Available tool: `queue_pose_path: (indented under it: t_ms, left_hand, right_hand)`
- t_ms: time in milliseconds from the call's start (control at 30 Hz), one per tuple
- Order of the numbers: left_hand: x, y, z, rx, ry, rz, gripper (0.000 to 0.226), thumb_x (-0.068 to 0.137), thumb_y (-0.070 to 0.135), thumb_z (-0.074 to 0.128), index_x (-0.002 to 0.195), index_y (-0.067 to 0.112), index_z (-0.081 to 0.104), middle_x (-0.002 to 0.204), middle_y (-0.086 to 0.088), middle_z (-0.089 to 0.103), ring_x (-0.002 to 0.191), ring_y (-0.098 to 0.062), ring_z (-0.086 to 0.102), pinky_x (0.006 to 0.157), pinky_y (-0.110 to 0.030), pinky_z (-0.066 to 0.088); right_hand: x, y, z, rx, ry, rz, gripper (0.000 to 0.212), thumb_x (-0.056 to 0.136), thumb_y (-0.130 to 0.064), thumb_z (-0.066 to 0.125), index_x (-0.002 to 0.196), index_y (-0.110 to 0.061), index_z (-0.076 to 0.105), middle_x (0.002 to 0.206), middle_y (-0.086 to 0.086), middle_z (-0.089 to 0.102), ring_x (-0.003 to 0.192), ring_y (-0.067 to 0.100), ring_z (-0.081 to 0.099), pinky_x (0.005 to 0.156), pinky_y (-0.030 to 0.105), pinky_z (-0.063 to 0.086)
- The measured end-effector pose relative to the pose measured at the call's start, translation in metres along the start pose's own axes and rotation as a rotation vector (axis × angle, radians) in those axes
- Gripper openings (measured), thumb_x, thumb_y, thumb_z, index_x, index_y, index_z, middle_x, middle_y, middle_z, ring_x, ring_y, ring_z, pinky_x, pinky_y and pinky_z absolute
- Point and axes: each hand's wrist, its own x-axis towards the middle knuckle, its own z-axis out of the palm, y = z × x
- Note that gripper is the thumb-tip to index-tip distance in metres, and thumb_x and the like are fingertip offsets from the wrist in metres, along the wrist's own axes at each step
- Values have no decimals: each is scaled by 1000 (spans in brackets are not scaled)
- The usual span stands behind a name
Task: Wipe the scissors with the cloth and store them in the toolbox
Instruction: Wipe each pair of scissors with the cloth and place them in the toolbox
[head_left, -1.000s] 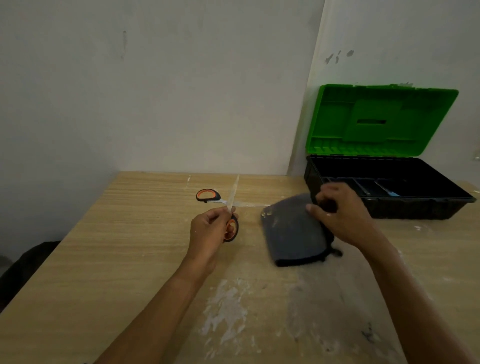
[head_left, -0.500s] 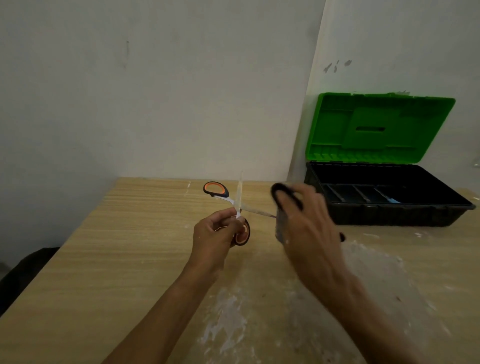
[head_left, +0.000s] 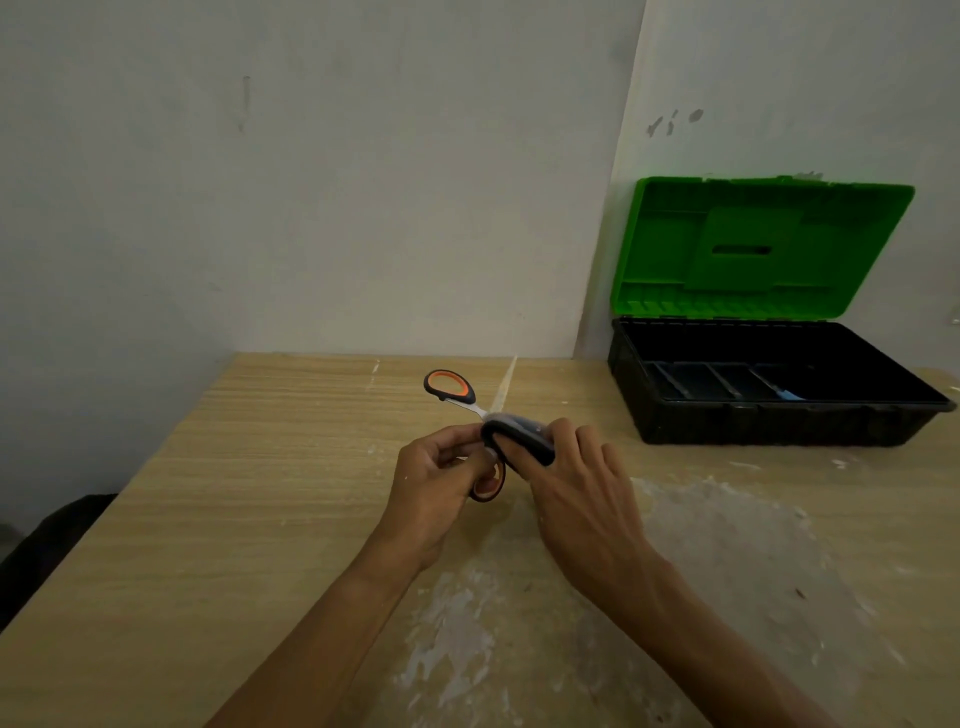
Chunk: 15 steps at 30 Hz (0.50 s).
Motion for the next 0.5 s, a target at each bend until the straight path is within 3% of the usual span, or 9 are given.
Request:
queue_pose_path:
  t_ms: [133, 267, 400, 500]
  left_hand:
    - [1, -3, 1, 37, -5, -7, 19, 85, 6, 79, 101, 15, 77, 92, -16, 76, 74, -9, 71, 64, -17, 55]
    - [2, -3, 3, 37, 0, -61, 23, 82, 10, 82, 103, 13, 75, 101, -21, 76, 78, -11, 71, 65, -15, 53]
    - [7, 7, -11, 16, 26, -47, 18, 86, 8, 77, 102, 17, 74, 106, -25, 75, 89, -18, 69, 73, -19, 54]
    - [9, 10, -16, 48, 17, -60, 21, 89, 9, 74, 110, 13, 75, 106, -25, 75, 90, -19, 68, 79, -22, 51]
  right_hand:
    - [3, 5, 1, -25, -21, 82, 71, 87, -14, 58, 148, -33, 25, 101, 11, 49, 83, 25, 47, 67, 40, 44]
    - [18, 47, -13, 91, -37, 290, 55, 97, -31, 45, 149, -34, 26, 107, 7, 47, 93, 25, 49, 79, 41, 46]
    - [28, 101, -37, 195, 57, 460, 43, 96, -23, 48, 138, -14, 46, 111, 12, 59, 100, 32, 57, 81, 42, 45]
    - [29, 109, -46, 392, 92, 444, 37, 94, -14, 59, 126, -13, 40, 105, 10, 63, 90, 32, 64, 70, 38, 47]
